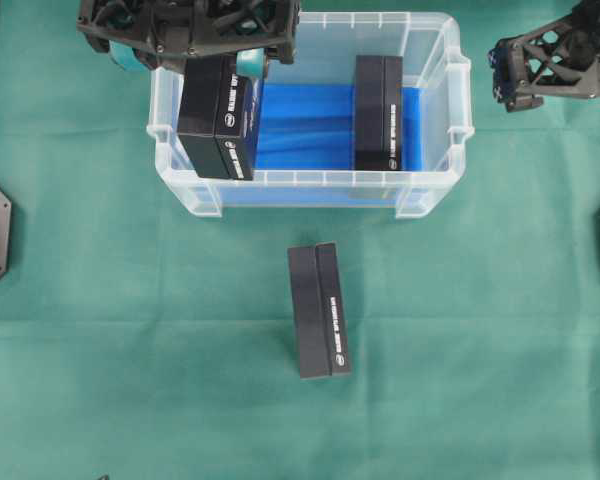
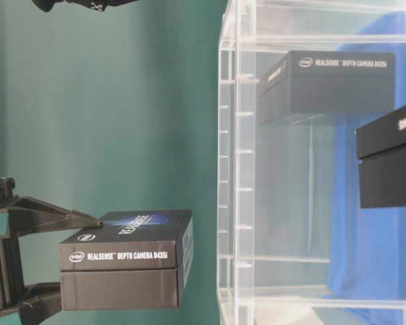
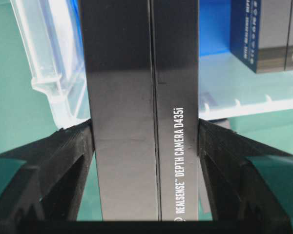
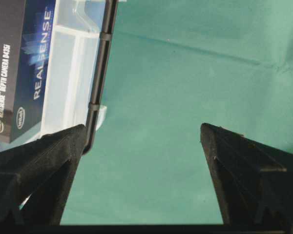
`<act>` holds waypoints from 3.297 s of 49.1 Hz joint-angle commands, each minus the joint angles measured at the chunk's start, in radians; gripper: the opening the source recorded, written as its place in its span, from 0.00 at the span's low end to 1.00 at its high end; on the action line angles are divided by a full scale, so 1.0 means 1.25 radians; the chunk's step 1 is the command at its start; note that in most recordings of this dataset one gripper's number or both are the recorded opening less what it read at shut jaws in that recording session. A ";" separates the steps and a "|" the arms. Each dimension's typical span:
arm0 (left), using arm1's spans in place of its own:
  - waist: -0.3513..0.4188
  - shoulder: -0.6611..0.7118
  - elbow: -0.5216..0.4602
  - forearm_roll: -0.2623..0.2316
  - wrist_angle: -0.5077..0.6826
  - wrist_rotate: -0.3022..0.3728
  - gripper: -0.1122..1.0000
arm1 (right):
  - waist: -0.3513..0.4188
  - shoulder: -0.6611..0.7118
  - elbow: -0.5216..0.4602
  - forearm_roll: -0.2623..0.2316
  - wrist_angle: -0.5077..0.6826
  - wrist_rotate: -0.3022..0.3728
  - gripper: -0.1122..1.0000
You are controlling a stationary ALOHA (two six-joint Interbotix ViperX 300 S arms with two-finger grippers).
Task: Take out the box from the case.
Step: 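Lift the left black box up out of the bin with the left gripper, then carry the box to the table left of the first box and lower it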
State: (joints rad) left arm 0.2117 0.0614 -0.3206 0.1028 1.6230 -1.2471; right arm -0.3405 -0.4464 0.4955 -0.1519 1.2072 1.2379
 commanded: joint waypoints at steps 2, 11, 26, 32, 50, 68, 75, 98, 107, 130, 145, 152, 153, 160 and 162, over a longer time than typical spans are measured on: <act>-0.001 -0.028 -0.023 0.006 -0.001 -0.001 0.67 | 0.002 -0.011 -0.010 -0.001 -0.004 0.002 0.94; -0.001 -0.028 -0.025 0.006 -0.001 -0.001 0.67 | 0.002 -0.011 -0.010 -0.001 -0.004 0.001 0.94; -0.001 -0.028 -0.025 0.010 -0.004 -0.001 0.67 | 0.002 -0.011 -0.010 -0.001 -0.004 0.002 0.94; -0.001 -0.028 -0.023 0.010 -0.004 -0.001 0.67 | 0.002 -0.011 -0.010 -0.001 -0.004 0.002 0.94; -0.001 -0.028 -0.025 0.013 -0.005 -0.002 0.67 | 0.001 -0.011 -0.010 -0.001 -0.004 0.001 0.94; -0.001 -0.028 -0.023 0.016 -0.005 -0.002 0.67 | 0.002 -0.011 -0.010 -0.001 -0.001 0.001 0.94; -0.001 -0.029 -0.021 0.016 -0.005 -0.002 0.67 | 0.002 -0.011 -0.010 -0.001 -0.001 0.001 0.94; -0.108 -0.036 -0.007 0.022 -0.005 -0.087 0.67 | 0.004 -0.011 -0.010 -0.001 0.000 -0.001 0.94; -0.194 -0.049 0.026 0.040 -0.005 -0.187 0.67 | 0.015 -0.011 -0.009 -0.001 0.001 -0.001 0.94; -0.378 -0.053 0.050 0.053 0.044 -0.417 0.67 | 0.028 -0.011 -0.009 -0.001 0.001 -0.001 0.94; -0.418 -0.047 0.054 0.079 0.058 -0.469 0.67 | 0.029 -0.011 -0.009 -0.001 0.001 0.000 0.94; -0.418 -0.042 0.079 0.103 0.050 -0.469 0.67 | 0.031 -0.010 -0.009 -0.001 0.001 0.000 0.94; -0.418 -0.042 0.085 0.104 0.049 -0.470 0.67 | 0.029 -0.010 -0.009 0.000 0.001 0.000 0.94; -0.421 -0.042 0.148 0.107 0.002 -0.472 0.67 | 0.031 -0.011 -0.009 0.000 0.001 0.001 0.94; -0.423 -0.042 0.166 0.106 -0.022 -0.474 0.67 | 0.031 -0.011 -0.009 -0.001 0.001 0.000 0.94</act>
State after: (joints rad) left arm -0.3083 0.0291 -0.1335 0.2286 1.6398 -1.8362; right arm -0.3053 -0.4464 0.4955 -0.1534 1.2103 1.2379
